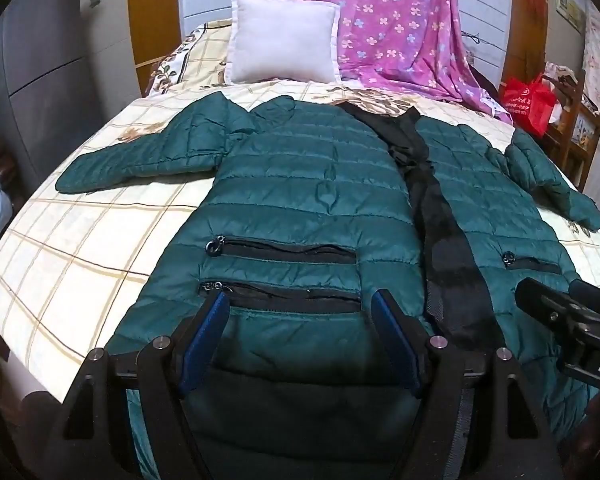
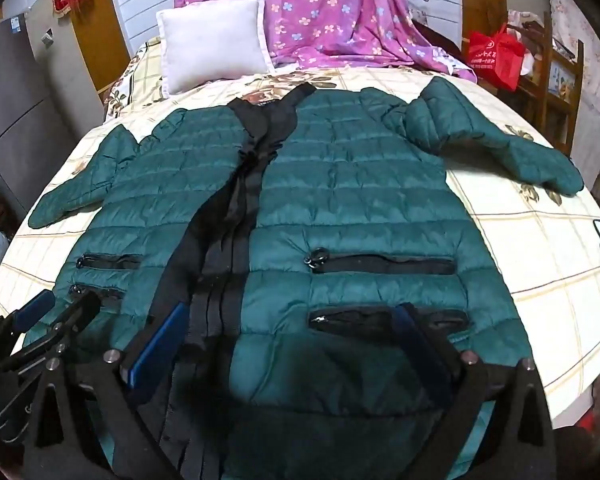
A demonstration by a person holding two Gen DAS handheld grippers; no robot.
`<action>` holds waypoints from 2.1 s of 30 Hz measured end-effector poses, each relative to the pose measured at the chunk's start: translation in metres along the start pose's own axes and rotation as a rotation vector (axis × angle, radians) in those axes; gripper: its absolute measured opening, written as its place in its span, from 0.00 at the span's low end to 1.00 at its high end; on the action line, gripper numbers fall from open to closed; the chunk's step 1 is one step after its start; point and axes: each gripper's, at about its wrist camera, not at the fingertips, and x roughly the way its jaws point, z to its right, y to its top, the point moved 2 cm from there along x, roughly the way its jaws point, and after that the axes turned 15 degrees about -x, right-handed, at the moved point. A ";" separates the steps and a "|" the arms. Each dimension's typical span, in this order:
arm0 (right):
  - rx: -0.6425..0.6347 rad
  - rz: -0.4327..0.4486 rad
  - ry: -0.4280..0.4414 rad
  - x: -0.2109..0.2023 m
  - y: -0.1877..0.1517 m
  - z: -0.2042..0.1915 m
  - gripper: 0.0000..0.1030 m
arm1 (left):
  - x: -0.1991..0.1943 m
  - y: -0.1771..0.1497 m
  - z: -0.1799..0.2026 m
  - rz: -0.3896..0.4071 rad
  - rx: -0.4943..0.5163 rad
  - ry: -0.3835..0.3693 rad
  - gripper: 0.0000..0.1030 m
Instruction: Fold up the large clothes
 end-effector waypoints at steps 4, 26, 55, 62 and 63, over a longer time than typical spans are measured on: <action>-0.005 0.002 -0.005 0.000 -0.001 0.000 1.00 | 0.000 -0.002 0.000 -0.003 -0.011 -0.003 0.44; -0.013 0.056 -0.007 0.002 0.000 -0.004 1.00 | -0.005 0.000 0.000 -0.009 -0.031 -0.034 0.44; -0.004 -0.020 -0.001 0.005 0.001 -0.005 1.00 | -0.003 0.001 0.008 -0.019 0.001 -0.034 0.44; 0.009 0.010 0.010 0.006 0.003 -0.003 1.00 | -0.002 0.003 0.015 -0.020 0.014 -0.041 0.44; 0.011 0.011 0.011 0.006 0.003 -0.002 1.00 | -0.002 0.003 0.016 -0.019 0.018 -0.040 0.44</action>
